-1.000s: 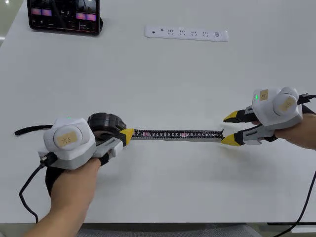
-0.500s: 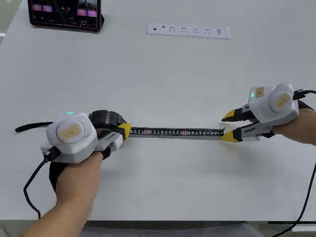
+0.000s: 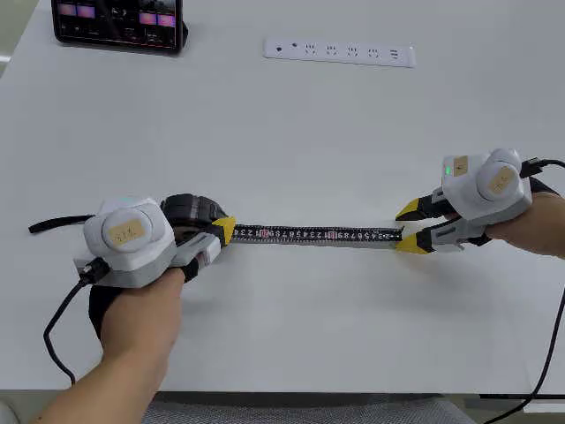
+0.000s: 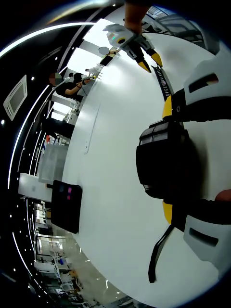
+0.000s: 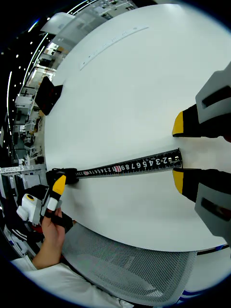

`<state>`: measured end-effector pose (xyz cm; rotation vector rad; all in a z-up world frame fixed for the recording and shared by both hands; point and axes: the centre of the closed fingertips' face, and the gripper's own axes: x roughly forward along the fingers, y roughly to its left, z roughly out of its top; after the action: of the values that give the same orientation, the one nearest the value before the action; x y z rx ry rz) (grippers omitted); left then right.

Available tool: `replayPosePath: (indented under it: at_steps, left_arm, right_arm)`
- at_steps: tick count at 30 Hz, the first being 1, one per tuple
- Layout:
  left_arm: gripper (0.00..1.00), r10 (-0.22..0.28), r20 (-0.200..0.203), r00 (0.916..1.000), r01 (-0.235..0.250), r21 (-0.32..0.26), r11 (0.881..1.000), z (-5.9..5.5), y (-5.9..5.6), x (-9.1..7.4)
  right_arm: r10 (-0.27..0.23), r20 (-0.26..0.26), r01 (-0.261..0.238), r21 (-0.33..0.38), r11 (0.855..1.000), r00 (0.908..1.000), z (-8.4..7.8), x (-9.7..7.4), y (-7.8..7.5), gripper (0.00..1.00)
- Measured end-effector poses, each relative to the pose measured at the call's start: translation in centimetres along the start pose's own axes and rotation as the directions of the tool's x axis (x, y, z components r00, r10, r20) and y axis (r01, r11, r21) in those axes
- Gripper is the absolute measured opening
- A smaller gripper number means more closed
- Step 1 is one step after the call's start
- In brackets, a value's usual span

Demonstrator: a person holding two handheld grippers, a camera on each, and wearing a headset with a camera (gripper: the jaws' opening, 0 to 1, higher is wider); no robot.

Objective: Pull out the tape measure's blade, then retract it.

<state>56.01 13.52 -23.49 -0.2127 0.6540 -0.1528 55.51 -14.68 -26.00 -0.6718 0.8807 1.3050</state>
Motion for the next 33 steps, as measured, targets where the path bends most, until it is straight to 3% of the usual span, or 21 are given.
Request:
replayPosePath:
  at_steps: [11, 33]
  left_arm:
    - [0.61, -0.001, -0.004, 1.0, 0.001, -0.006, 1.0, 0.0, -0.09, 0.06]
    - [0.6, 0.012, -0.018, 0.9998, -0.012, 0.008, 1.0, -0.15, 0.03, 0.12]
  right_arm:
    - [0.021, -0.01, -0.021, -0.036, 0.999, 0.9997, 0.13, 0.21, 0.53, 0.13]
    - [0.006, -0.031, -0.008, -0.064, 0.998, 0.9995, -0.06, 0.38, 0.81, 0.12]
